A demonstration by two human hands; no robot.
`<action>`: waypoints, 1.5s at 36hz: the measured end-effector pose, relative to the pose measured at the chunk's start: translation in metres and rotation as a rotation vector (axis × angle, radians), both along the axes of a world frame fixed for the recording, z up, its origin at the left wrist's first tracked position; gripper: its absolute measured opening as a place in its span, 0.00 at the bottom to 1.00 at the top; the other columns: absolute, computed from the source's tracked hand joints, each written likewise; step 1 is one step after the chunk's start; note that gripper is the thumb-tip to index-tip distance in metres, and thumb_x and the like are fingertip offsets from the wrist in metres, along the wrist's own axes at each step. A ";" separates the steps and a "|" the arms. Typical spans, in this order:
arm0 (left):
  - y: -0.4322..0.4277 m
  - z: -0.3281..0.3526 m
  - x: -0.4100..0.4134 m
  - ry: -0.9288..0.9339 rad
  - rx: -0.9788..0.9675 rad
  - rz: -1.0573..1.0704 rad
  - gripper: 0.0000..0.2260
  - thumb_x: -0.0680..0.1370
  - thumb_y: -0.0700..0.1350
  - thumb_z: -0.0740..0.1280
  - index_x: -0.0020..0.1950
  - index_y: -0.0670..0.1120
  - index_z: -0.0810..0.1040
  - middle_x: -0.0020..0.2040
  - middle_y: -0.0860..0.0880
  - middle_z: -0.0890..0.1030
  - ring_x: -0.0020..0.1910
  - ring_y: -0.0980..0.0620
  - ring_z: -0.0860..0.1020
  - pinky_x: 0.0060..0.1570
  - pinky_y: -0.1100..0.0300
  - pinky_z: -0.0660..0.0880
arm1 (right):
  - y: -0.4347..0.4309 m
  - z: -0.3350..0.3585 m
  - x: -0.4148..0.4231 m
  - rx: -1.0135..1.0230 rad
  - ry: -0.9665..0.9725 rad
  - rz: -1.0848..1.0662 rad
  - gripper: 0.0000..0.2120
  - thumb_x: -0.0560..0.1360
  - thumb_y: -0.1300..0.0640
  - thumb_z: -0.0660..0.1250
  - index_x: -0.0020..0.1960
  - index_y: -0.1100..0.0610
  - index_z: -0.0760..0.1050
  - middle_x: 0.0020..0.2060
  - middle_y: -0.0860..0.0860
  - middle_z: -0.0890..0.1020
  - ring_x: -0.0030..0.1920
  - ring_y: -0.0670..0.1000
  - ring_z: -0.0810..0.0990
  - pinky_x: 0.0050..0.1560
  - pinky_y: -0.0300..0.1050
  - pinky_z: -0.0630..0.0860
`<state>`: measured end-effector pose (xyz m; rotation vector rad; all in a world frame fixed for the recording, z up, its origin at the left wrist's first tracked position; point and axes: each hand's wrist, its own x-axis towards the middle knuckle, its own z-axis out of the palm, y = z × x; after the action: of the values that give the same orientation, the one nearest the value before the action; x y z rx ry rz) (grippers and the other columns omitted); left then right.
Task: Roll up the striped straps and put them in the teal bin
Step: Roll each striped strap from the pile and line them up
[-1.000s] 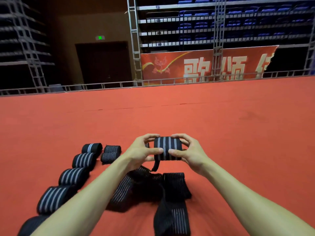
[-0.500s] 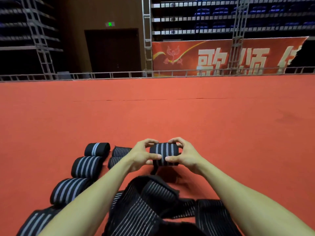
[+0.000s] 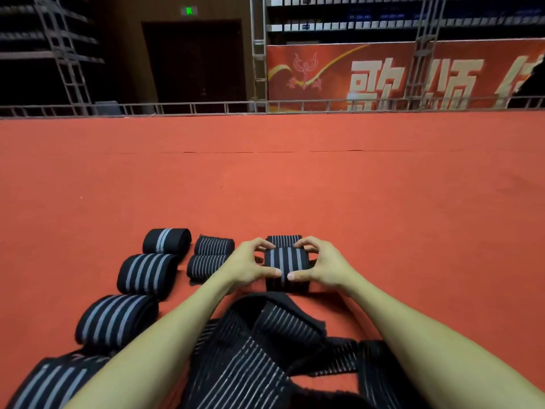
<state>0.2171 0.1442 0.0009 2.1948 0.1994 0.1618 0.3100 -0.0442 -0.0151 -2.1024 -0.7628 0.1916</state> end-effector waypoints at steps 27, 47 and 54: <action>-0.030 0.056 -0.055 0.013 0.275 -0.304 0.05 0.78 0.50 0.71 0.51 0.51 0.80 0.49 0.54 0.81 0.44 0.53 0.80 0.51 0.54 0.77 | -0.056 0.044 -0.058 0.054 -0.072 0.069 0.10 0.70 0.52 0.78 0.44 0.44 0.77 0.44 0.48 0.83 0.43 0.45 0.83 0.50 0.50 0.81; -0.049 0.065 -0.109 -0.119 0.664 -0.394 0.07 0.80 0.39 0.65 0.56 0.48 0.74 0.44 0.51 0.82 0.43 0.53 0.78 0.45 0.53 0.76 | -0.068 0.056 -0.143 0.142 -0.117 0.096 0.11 0.70 0.55 0.78 0.45 0.46 0.77 0.40 0.46 0.85 0.41 0.44 0.83 0.44 0.35 0.78; -0.062 0.089 -0.112 -0.368 0.500 -0.340 0.08 0.79 0.35 0.63 0.47 0.48 0.72 0.41 0.54 0.75 0.40 0.62 0.71 0.43 0.63 0.69 | -0.060 0.070 -0.139 0.230 -0.425 -0.001 0.11 0.69 0.58 0.76 0.49 0.52 0.78 0.48 0.46 0.79 0.45 0.43 0.74 0.48 0.36 0.70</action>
<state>0.1053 0.0824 0.0903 2.5978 -0.4651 0.4573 0.1707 -0.1047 0.0546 -1.9418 -0.9802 -0.3409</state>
